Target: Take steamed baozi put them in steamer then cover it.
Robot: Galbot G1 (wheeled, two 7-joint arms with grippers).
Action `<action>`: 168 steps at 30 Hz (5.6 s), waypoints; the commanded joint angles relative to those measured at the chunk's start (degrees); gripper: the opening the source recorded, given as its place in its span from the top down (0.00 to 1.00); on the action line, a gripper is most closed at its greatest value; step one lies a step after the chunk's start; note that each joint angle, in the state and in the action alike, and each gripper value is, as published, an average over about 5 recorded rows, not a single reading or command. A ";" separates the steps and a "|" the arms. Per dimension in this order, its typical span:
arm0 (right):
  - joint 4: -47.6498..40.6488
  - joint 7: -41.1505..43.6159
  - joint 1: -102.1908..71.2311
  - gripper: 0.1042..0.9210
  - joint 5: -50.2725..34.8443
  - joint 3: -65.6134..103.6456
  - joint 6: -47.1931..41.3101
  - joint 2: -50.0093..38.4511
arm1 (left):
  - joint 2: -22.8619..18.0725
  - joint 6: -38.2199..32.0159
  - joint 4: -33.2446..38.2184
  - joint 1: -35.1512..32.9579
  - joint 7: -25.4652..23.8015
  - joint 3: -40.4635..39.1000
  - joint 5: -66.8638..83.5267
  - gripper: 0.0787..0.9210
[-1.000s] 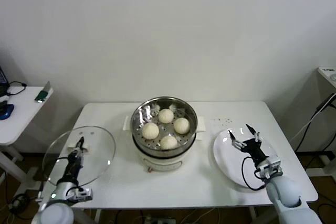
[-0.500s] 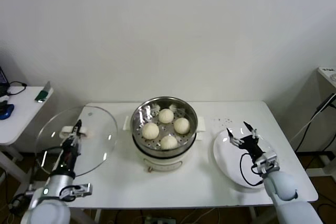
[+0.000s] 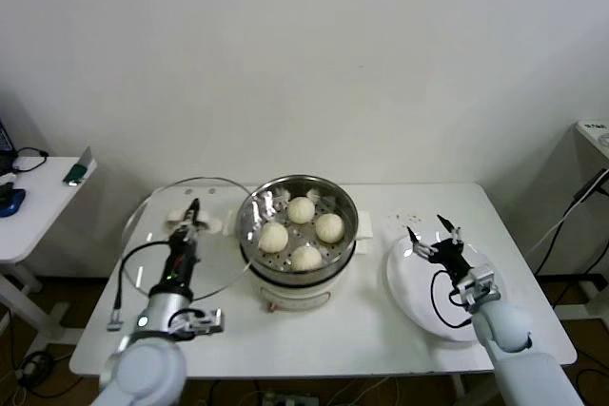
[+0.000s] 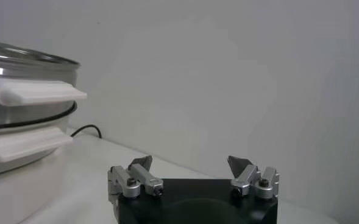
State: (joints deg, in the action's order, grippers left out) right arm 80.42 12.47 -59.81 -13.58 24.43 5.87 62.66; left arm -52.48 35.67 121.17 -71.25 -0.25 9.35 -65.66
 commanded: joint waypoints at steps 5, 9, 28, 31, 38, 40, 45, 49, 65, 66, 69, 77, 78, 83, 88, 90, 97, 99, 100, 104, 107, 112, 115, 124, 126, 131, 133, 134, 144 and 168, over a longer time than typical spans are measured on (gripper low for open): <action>-1.52 -0.01 1.11 0.12 0.81 0.08 0.02 0.62 | -11.18 9.33 -9.66 24.92 -11.72 -23.33 -7.23 0.91; -1.59 -0.05 1.14 0.12 1.03 0.13 0.01 0.79 | -15.41 9.33 -14.10 26.17 -12.04 -23.52 -8.38 0.91; -2.49 0.07 0.75 0.12 1.65 1.14 0.54 0.90 | -27.96 9.33 -22.58 26.14 -15.11 -21.98 -13.08 0.91; -2.69 0.08 0.87 0.12 1.77 1.09 0.54 1.03 | -27.67 9.33 -22.34 26.31 -15.66 -21.91 -13.25 0.91; -3.02 0.15 1.01 0.12 2.22 1.09 0.56 1.40 | -26.95 9.33 -21.91 25.85 -17.50 -22.07 -14.24 0.91; -3.02 0.16 1.07 0.12 2.27 1.08 0.56 1.45 | -26.82 9.33 -21.93 25.73 -17.78 -22.09 -14.44 0.91; -3.00 0.16 1.12 0.12 2.35 1.11 0.56 1.54 | -26.67 9.33 -22.35 25.79 -17.92 -22.00 -14.69 0.91; -3.02 0.19 1.07 0.12 2.35 1.28 0.59 1.56 | -26.49 9.33 -22.80 25.68 -17.58 -22.04 -14.74 0.91; -3.10 0.42 0.86 0.12 2.40 1.73 0.74 1.29 | -25.21 9.33 -24.26 26.01 -15.38 -21.68 -13.56 0.91; -3.10 0.43 0.89 0.12 2.40 1.74 0.74 1.30 | -25.16 9.33 -24.25 25.98 -15.27 -21.72 -13.53 0.91; -3.10 0.44 0.97 0.12 2.44 1.74 0.72 1.33 | -25.08 9.33 -24.18 25.79 -15.04 -21.93 -13.50 0.91; -3.15 0.46 1.10 0.12 2.58 1.78 0.70 1.50 | -25.63 9.33 -24.11 25.08 -14.70 -22.27 -13.58 0.91; -3.15 0.46 1.11 0.12 2.59 1.80 0.70 1.51 | -25.66 9.33 -24.21 25.08 -14.58 -22.28 -13.60 0.91; -3.12 0.49 1.07 0.12 2.62 1.88 0.71 1.55 | -25.61 9.33 -24.62 25.14 -13.49 -22.34 -13.44 0.91; -3.13 0.58 1.00 0.12 2.71 1.90 0.71 1.57 | -25.72 9.33 -24.55 25.05 -12.85 -22.42 -13.02 0.91; -3.09 0.60 0.99 0.12 2.74 1.90 0.71 1.59 | -25.73 9.33 -24.64 24.99 -12.64 -22.44 -12.90 0.91; -2.91 0.65 0.81 0.12 2.85 1.99 0.67 1.58 | -25.49 9.33 -24.66 24.62 -12.73 -22.14 -12.54 0.91; -2.83 0.64 0.77 0.12 2.92 2.06 0.48 1.60 | -25.33 9.33 -24.26 24.44 -13.52 -21.85 -12.30 0.91; -2.78 0.61 0.76 0.12 3.02 2.10 0.30 1.60 | -25.18 9.33 -24.01 24.41 -13.89 -21.75 -12.13 0.91; -2.39 0.37 0.77 0.12 3.27 2.36 -1.89 1.54 | -23.57 9.33 -21.99 24.48 -14.57 -21.91 -11.05 0.89; -1.88 0.38 0.71 0.12 3.37 2.52 -4.39 1.41 | -22.07 9.33 -19.52 23.96 -14.78 -21.84 -10.37 0.81; -1.73 0.45 0.79 0.12 4.52 2.62 -6.87 1.33 | -20.49 9.33 -14.91 22.18 -14.62 -20.96 -9.62 0.63; -1.48 0.51 0.66 0.12 4.75 2.95 -7.74 1.23 | -18.58 9.33 -11.48 20.82 -14.61 -20.58 -9.05 0.53; -0.73 0.19 0.27 0.12 3.61 3.88 -10.07 1.02 | -11.82 9.27 0.43 11.41 -13.00 -16.65 -5.62 0.22; -0.70 0.22 0.30 0.12 3.57 3.91 -9.85 1.04 | -10.62 8.92 2.58 9.72 -11.31 -14.77 -4.15 0.16; -0.25 0.31 0.20 0.12 3.60 4.04 -9.10 1.07 | -7.99 2.76 5.68 4.09 -2.57 -5.86 6.85 0.12; -0.05 0.45 -0.01 0.12 3.63 4.31 -8.80 1.10 | -7.70 -2.22 5.89 0.69 0.77 -0.26 13.77 0.12; 0.04 0.51 -0.15 0.12 3.65 4.49 -8.62 1.13 | -7.89 -4.47 5.95 -1.06 1.68 2.88 16.65 0.12; 1.36 1.34 -1.69 0.12 3.12 6.14 -6.96 1.68 | -15.70 -28.37 1.70 -15.31 5.10 27.60 45.64 0.12; 9.27 2.39 -9.23 0.12 -2.08 9.56 -5.33 3.34 | -26.26 -44.41 -15.30 -18.46 1.61 34.85 69.80 0.12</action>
State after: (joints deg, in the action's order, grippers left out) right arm 87.04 14.60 -66.21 -14.29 33.22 0.06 65.35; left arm -76.04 1.07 111.52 -87.36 1.95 40.81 -4.60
